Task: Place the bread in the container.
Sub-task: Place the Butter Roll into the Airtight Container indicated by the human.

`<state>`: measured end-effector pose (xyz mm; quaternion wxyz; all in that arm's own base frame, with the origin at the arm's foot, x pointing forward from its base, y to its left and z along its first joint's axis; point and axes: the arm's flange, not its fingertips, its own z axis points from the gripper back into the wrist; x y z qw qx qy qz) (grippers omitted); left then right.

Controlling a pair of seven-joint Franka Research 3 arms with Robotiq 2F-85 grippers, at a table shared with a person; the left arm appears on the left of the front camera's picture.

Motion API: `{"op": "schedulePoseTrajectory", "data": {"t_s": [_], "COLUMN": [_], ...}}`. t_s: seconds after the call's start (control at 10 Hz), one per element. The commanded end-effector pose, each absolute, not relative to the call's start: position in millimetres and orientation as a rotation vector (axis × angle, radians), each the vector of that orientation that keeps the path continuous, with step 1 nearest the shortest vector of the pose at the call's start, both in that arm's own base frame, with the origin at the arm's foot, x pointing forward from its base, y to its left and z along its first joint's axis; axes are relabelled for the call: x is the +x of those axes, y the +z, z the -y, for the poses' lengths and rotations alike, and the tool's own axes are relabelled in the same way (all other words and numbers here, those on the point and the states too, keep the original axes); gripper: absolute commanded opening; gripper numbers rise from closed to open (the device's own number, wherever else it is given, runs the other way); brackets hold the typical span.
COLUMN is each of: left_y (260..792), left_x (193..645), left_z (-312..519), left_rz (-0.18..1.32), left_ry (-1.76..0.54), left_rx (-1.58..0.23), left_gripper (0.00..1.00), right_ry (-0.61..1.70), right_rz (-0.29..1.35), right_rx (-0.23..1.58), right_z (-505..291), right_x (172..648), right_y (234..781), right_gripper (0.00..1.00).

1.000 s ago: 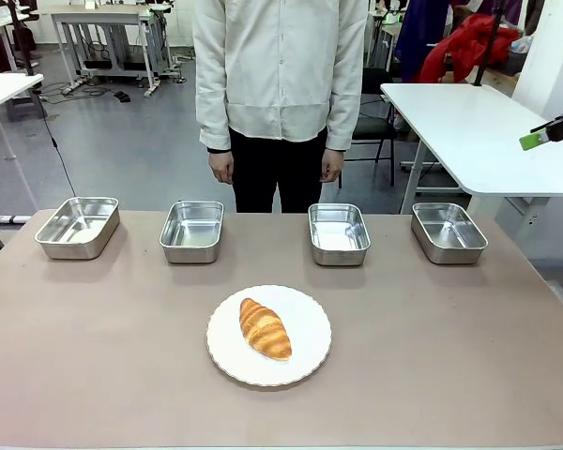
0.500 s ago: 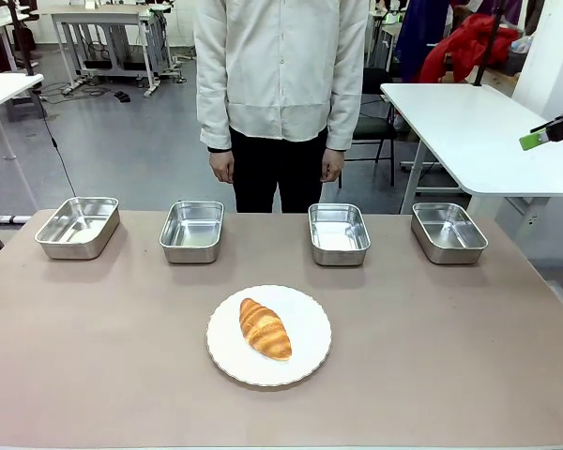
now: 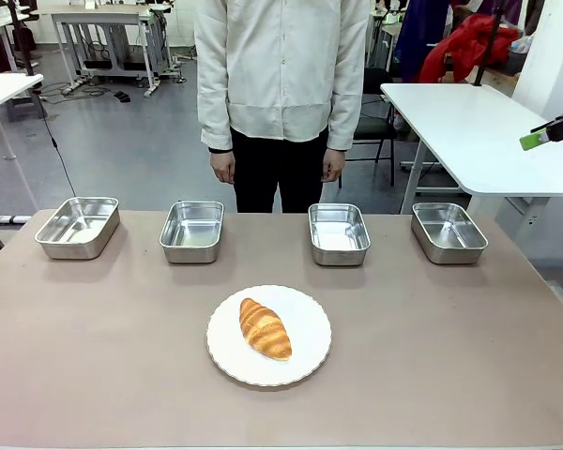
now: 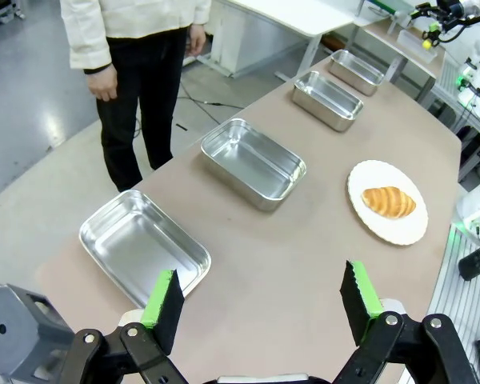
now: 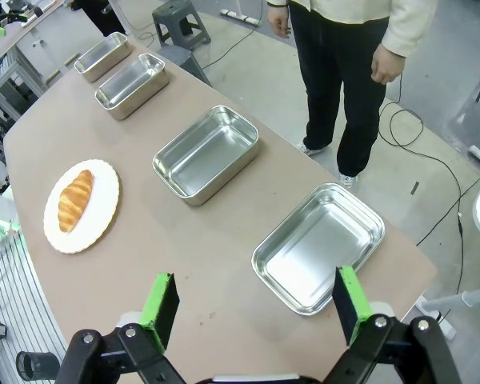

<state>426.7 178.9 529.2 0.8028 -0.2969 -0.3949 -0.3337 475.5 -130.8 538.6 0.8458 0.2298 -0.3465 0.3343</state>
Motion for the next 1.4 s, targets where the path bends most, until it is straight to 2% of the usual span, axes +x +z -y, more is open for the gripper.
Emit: {"op": "schedulePoseTrajectory", "data": {"t_s": [0.0,1.3], "left_y": [529.7,529.7], "left_x": [424.8,424.8], "left_z": [-179.6,-179.6], "left_rz": [0.859,0.859], "left_ry": [-0.722,-0.722], "left_rx": [-0.641,-0.641], "left_gripper": [1.0,1.0], "right_ry": [0.706,0.706], "right_rz": [0.737,0.737], "right_rx": [0.484,0.484], "right_z": [130.1,130.1], "right_x": [476.6,476.6], "right_y": [538.8,538.8], "right_gripper": [1.0,1.0]}}
